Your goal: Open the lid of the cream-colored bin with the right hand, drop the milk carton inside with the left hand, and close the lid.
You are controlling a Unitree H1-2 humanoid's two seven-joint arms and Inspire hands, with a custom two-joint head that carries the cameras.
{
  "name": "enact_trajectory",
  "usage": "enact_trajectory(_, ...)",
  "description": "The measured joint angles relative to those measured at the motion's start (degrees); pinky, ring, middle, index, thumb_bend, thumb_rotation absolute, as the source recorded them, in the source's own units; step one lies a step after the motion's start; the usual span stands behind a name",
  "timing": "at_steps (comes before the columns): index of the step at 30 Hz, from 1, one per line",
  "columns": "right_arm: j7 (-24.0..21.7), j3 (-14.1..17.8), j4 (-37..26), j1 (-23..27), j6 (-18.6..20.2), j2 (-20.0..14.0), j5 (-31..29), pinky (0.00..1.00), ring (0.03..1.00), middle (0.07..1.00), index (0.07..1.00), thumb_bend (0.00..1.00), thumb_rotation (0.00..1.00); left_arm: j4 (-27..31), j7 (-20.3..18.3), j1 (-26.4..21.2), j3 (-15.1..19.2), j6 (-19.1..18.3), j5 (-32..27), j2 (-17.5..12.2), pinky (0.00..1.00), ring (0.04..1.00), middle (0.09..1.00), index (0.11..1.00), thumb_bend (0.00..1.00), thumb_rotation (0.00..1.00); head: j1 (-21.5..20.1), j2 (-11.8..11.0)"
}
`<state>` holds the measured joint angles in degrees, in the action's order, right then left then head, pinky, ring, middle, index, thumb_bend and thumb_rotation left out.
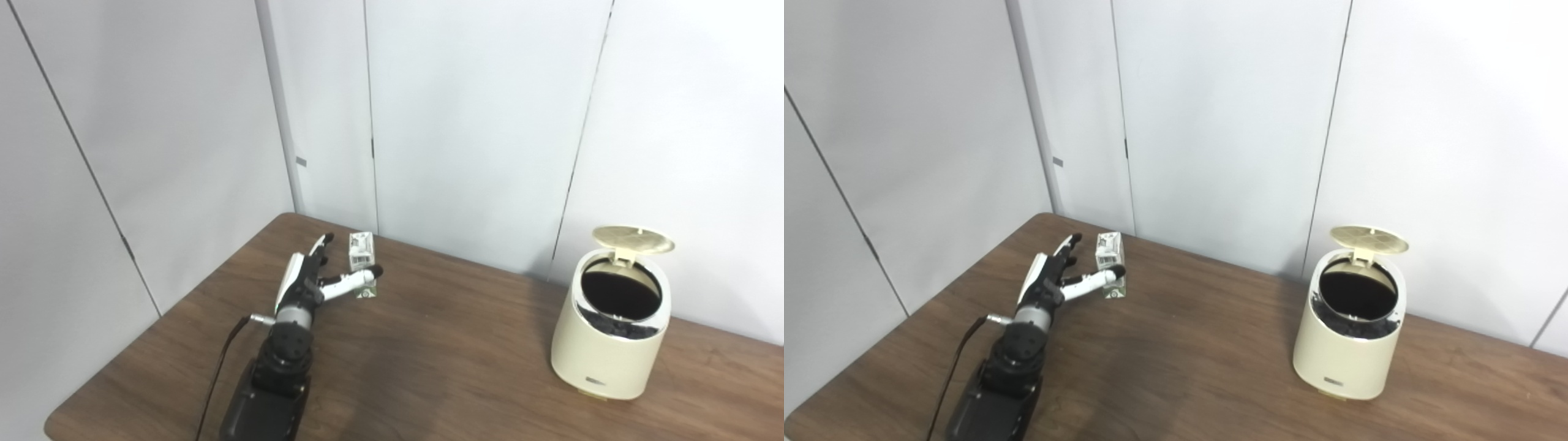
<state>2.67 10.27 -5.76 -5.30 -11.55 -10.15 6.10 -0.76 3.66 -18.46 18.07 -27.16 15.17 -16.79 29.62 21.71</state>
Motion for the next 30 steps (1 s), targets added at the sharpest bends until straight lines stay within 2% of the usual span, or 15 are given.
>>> enact_trajectory(3, 0.0, -0.2, 0.2, 0.2, 0.0, 0.0, 0.2, 0.58, 0.692, 0.722, 0.677, 0.28, 0.51, -2.2, -2.5, -1.9, 1.0, 0.0, 2.4, -0.2, 0.81, 0.989, 1.0, 1.0, 1.0, 0.35, -0.5, -0.2)
enact_trajectory(8, 0.0, -0.3, 0.4, 0.5, 0.0, -0.1, 0.2, 0.57, 0.682, 0.71, 0.67, 0.26, 0.46, -5.4, -7.4, -4.4, 3.3, 0.0, 7.0, -0.8, 0.79, 0.968, 1.0, 1.0, 1.0, 0.36, -0.8, -0.3)
enact_trajectory(11, 0.1, -0.3, 0.6, 0.5, -0.1, -0.4, 0.4, 0.56, 0.671, 0.697, 0.665, 0.25, 0.47, -7.6, -9.4, -5.9, 4.5, 0.0, 9.7, -1.0, 0.82, 0.987, 1.0, 1.0, 1.0, 0.34, -1.3, -0.3)
enact_trajectory(15, 0.1, -0.5, 1.0, 0.8, -0.1, -0.8, 1.3, 0.56, 0.665, 0.686, 0.652, 0.24, 0.47, -10.4, -12.2, -6.7, 4.9, 0.0, 10.6, -1.9, 0.81, 0.963, 1.0, 1.0, 1.0, 0.38, -2.0, -0.4)
enact_trajectory(18, 0.1, -0.5, 1.0, 0.8, -0.1, -0.9, 1.3, 0.55, 0.658, 0.678, 0.642, 0.25, 0.49, -12.8, -13.6, -6.8, 3.3, 0.1, 9.0, -3.7, 0.83, 0.974, 1.0, 1.0, 1.0, 0.42, -2.2, -0.4)
enact_trajectory(20, 0.2, -0.5, 1.2, 0.8, -0.2, -1.0, 1.5, 0.54, 0.65, 0.672, 0.634, 0.26, 0.51, -14.0, -15.2, -7.3, 1.3, 0.1, 8.0, -6.1, 0.84, 0.972, 1.0, 1.0, 1.0, 0.48, -2.5, -0.4)
enact_trajectory(24, 0.2, -0.5, 1.6, 0.9, -0.6, -1.1, 1.5, 0.54, 0.649, 0.674, 0.631, 0.27, 0.52, -16.0, -16.1, -8.2, -1.0, 0.1, 7.7, -8.7, 0.87, 0.979, 1.0, 1.0, 1.0, 0.46, -3.3, -0.4)
enact_trajectory(26, 0.2, -0.5, 1.6, 0.9, -0.6, -1.1, 1.5, 0.53, 0.646, 0.674, 0.632, 0.27, 0.51, -16.4, -16.0, -8.4, -1.5, 0.1, 7.7, -8.8, 0.86, 0.969, 0.996, 1.0, 1.0, 0.43, -3.4, -0.3)
enact_trajectory(30, 0.4, -0.5, 1.9, 0.9, -0.7, -1.4, 2.1, 0.51, 0.633, 0.666, 0.629, 0.27, 0.55, -16.8, -15.9, -8.4, -5.0, 0.1, 7.6, -10.6, 0.83, 0.935, 0.97, 1.0, 1.0, 0.42, -3.7, -0.3)
